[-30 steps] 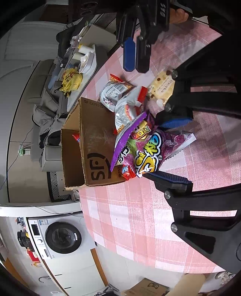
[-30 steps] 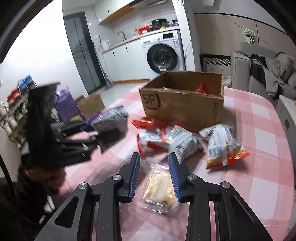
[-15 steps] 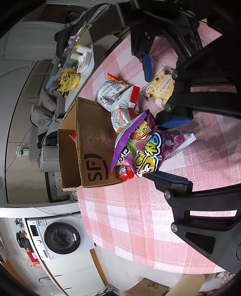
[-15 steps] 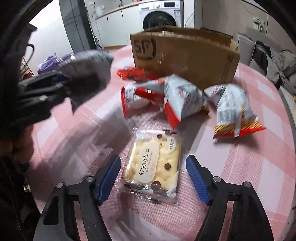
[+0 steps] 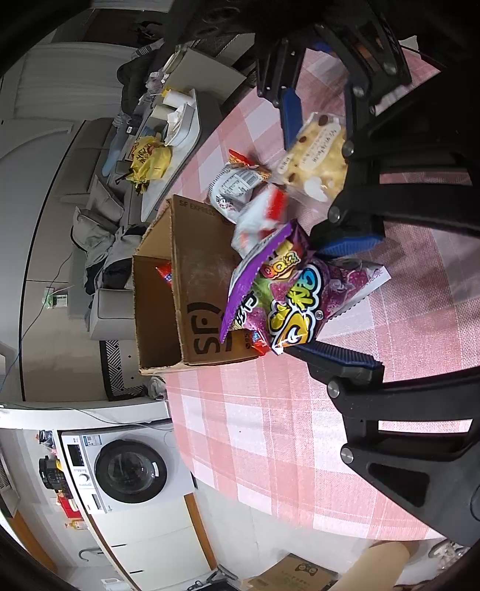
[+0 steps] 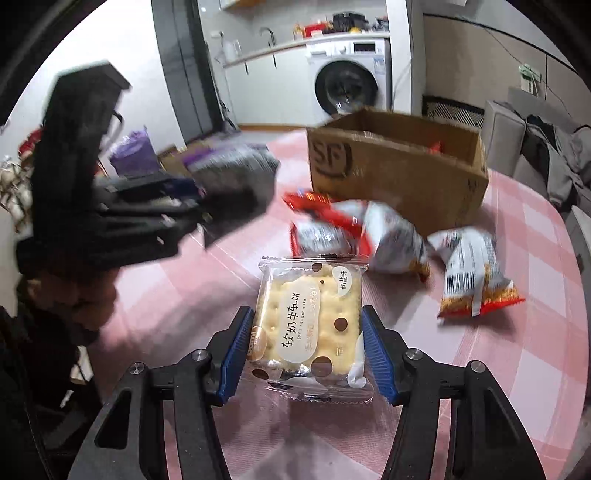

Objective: Organize snacks
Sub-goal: 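Lift the purple bag with the left gripper while the right gripper carries the biscuit packet to the box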

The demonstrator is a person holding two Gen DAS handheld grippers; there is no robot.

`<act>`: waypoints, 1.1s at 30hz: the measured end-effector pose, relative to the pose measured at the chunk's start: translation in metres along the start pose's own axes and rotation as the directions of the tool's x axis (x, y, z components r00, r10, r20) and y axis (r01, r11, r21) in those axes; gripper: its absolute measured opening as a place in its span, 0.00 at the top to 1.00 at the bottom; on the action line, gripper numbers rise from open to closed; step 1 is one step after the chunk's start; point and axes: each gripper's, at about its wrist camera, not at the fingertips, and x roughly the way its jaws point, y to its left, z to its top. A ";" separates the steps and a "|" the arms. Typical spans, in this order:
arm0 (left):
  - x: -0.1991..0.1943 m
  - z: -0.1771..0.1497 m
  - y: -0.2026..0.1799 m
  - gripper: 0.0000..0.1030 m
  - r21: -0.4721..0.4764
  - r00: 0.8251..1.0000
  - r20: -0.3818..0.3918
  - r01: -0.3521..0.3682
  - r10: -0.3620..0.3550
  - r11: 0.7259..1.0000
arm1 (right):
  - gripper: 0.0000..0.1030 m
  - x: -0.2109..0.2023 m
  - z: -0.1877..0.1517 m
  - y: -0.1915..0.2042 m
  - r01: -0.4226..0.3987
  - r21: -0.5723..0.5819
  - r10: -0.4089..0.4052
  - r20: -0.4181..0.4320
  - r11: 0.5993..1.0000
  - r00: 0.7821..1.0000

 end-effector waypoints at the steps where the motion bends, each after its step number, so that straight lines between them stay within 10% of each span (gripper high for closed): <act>1: -0.002 0.000 -0.001 0.62 0.002 1.000 0.003 -0.001 0.001 1.000 | 0.43 -0.004 0.001 0.002 -0.001 0.005 0.001 0.019 1.000 1.000; 33: -0.014 0.070 -0.009 0.62 0.000 0.995 0.101 -0.018 0.018 1.000 | 0.43 -0.063 0.061 -0.057 0.111 0.271 -0.185 0.266 0.956 0.946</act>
